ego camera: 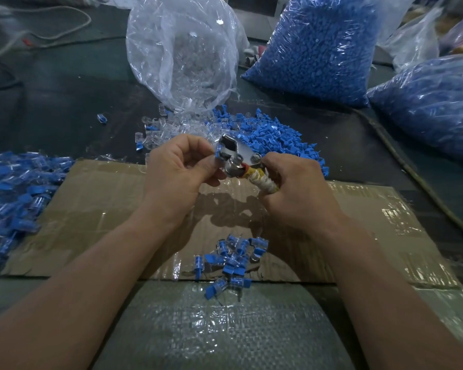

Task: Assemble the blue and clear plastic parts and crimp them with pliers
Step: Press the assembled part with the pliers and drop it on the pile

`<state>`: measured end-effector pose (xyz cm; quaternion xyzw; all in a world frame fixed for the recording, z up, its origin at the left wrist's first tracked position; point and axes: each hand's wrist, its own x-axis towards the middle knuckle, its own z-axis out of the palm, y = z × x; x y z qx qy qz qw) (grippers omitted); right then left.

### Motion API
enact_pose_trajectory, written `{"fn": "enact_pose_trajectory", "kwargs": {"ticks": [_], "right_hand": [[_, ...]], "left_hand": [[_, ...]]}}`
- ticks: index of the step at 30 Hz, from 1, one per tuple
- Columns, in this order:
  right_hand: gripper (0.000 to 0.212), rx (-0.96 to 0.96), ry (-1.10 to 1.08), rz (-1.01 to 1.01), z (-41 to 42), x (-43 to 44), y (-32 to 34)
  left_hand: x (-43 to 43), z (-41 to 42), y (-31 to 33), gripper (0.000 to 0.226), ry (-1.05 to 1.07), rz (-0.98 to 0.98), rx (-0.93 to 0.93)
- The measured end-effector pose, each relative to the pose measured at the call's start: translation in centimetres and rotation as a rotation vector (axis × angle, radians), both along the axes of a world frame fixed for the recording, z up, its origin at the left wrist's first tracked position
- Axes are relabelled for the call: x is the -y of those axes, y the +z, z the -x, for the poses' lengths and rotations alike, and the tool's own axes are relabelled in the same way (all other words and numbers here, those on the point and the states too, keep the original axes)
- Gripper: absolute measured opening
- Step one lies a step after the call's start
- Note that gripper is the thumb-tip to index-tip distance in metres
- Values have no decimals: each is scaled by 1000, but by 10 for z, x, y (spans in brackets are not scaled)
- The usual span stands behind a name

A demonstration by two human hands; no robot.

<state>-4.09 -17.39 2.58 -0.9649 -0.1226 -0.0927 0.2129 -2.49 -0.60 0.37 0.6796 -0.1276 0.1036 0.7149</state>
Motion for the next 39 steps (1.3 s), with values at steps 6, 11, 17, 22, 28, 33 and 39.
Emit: {"fn": "enact_pose_trajectory", "kwargs": {"ticks": [6,11,17,22,28,33,39], "right_hand": [[20,19,-19,19,1,-1,-2],[30,65,-70,13,-2,2,-5],[41,124,-294,-50,-11,21,-7],[54,73,-453,-62,-19,41,-10],[66,-5,-502,-25,-24,48,-17],[64,-55,-511,14,-26,48,-19],[66,-68,-505,-9,-25,47,-17]], "left_hand": [[0,1,3,18,10,-2,-26],[0,0,5,17,17,-1,-79],[-1,0,6,15,-85,-35,-231],[-1,8,12,13,-332,-96,-267],[-4,15,13,9,-494,-173,-266],[-6,16,14,7,-634,-216,-304],[-5,16,14,13,-578,-170,-327]]}}
